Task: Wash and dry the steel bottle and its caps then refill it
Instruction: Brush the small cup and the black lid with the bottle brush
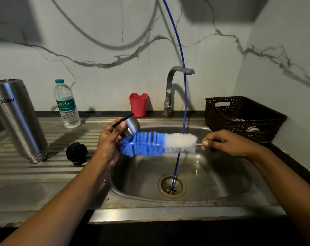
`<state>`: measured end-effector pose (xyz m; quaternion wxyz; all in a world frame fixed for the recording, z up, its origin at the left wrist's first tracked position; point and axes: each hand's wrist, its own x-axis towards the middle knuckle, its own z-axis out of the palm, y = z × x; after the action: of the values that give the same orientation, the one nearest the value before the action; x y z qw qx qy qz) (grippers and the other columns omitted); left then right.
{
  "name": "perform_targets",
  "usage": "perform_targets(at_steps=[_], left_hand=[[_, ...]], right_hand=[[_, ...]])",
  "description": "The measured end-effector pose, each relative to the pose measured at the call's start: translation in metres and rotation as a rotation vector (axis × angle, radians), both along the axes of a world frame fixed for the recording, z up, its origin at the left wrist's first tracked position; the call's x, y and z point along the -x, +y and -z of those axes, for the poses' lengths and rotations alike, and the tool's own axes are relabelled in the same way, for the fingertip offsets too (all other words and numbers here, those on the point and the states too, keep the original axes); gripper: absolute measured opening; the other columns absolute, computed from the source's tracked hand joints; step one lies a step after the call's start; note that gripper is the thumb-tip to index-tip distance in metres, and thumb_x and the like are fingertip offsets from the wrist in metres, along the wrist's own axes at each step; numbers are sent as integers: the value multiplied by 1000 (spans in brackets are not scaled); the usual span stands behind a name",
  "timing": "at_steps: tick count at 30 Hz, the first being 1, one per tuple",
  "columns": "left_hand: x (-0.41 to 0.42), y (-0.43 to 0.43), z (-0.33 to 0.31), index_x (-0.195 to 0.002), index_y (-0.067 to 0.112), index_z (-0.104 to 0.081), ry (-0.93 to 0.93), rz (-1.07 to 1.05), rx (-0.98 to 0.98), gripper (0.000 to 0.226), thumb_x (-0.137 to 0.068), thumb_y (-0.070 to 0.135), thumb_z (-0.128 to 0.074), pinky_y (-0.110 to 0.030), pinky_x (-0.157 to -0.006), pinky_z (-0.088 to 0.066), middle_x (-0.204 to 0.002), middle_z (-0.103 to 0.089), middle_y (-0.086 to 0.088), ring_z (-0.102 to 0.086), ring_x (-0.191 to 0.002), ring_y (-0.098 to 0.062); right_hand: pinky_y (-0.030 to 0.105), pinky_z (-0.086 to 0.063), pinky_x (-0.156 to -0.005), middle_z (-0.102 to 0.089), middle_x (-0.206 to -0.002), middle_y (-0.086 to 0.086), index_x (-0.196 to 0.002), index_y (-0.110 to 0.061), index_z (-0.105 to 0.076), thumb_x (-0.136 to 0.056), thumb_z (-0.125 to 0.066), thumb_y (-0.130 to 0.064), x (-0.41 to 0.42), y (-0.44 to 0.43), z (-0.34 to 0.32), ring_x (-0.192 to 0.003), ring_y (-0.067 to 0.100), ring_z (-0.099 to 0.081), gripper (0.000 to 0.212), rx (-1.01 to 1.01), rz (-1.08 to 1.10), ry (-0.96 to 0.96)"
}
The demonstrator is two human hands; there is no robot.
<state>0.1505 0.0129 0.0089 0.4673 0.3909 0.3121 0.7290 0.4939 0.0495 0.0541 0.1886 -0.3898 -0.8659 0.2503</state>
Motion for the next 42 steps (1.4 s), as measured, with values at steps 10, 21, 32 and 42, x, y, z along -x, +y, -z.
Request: perform_targets(at_steps=[10,21,32,42], left_hand=[[-2,0,1,-106,12,-64,27,54,-6,82,-38,46,-95,-34,-82,-54,-95,-68,-5,-64,-86,-18],[4,1,1,-114,12,-61,40,30,0,90,-40,50,-93,-24,-70,-53,-91,-71,1,-66,-79,-11],[12,4,4,-121,7,-57,-30,-28,12,99,-38,47,-94,-23,-73,-54,-91,-72,0,-68,-76,-10],[-7,0,7,-102,27,-47,454,-69,63,78,-34,24,-87,-29,-84,-50,-106,-57,3,-57,-93,-8]], right_hand=[[7,-39,-59,-61,-60,-20,-81,-15,-66,-95,-50,-11,1,3,4,-56,-7,-50,21,140,-32,-21],[11,-38,-55,-56,-56,-9,-78,-14,-67,-93,-52,-16,-8,6,3,-54,-3,-46,21,152,-16,73],[17,-24,-43,-40,-52,-3,-81,-8,-64,-88,-47,-31,-19,7,2,-45,7,-31,30,265,18,150],[17,-18,-37,-36,-50,0,-77,-16,-63,-100,-42,-15,15,5,7,-34,3,-25,31,203,376,444]])
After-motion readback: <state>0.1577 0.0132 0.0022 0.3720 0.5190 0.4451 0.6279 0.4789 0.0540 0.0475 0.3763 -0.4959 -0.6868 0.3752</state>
